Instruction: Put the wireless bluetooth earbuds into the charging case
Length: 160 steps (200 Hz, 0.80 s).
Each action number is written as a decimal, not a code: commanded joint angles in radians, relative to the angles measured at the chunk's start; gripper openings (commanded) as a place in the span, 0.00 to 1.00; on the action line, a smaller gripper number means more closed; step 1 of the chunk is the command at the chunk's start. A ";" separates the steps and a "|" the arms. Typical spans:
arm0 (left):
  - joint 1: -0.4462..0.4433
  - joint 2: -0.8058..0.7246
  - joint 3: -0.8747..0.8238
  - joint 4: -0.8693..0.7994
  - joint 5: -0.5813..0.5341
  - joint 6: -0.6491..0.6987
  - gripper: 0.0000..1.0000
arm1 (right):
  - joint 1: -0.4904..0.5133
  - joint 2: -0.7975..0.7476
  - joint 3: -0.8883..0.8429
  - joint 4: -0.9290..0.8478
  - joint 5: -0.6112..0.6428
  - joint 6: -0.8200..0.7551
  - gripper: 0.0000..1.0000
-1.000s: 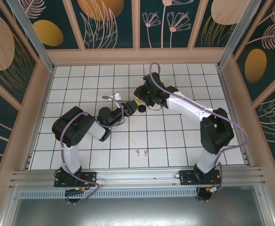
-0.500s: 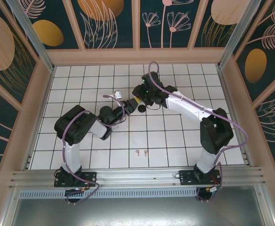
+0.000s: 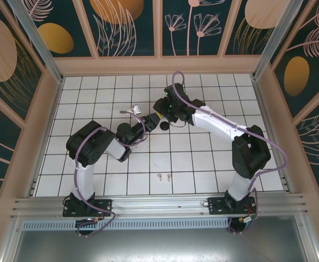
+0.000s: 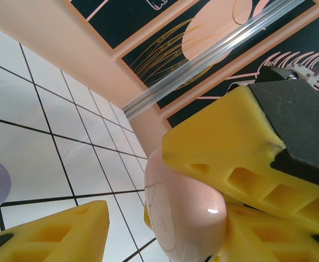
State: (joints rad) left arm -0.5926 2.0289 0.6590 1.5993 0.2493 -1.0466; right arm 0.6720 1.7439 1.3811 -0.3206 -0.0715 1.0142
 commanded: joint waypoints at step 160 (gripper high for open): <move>-0.014 0.070 0.036 0.231 -0.088 -0.069 0.02 | 0.006 -0.033 -0.002 0.049 -0.025 0.055 0.49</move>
State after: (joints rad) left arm -0.6144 2.0628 0.6849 1.6306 0.2188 -1.0794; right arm 0.6662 1.7554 1.3781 -0.3172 -0.0345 1.0515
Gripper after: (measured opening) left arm 0.218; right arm 0.467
